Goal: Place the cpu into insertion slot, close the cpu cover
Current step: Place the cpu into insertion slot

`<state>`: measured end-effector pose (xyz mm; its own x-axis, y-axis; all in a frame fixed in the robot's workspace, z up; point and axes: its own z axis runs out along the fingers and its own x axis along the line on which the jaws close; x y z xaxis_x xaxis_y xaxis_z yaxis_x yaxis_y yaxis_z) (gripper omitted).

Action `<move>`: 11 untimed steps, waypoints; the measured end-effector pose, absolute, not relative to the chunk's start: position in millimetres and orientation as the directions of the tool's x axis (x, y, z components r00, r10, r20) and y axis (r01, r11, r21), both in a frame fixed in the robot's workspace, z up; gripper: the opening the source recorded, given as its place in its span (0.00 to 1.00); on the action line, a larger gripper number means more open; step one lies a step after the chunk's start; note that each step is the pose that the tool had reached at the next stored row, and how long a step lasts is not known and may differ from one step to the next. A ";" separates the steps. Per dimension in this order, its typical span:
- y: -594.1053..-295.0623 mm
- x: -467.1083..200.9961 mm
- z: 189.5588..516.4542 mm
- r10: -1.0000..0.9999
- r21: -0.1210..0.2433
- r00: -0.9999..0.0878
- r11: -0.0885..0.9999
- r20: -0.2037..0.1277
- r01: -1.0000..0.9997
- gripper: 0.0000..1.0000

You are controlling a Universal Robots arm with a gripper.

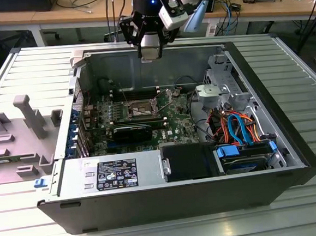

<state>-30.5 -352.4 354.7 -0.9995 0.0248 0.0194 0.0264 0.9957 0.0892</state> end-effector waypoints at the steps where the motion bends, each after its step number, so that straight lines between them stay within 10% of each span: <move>1: -352.4 -30.5 353.0 0.025 0.089 -1.000 0.996 0.019 0.026 0.55; 11: -352.5 -30.5 349.4 0.025 0.089 -1.000 0.996 0.019 0.026 0.55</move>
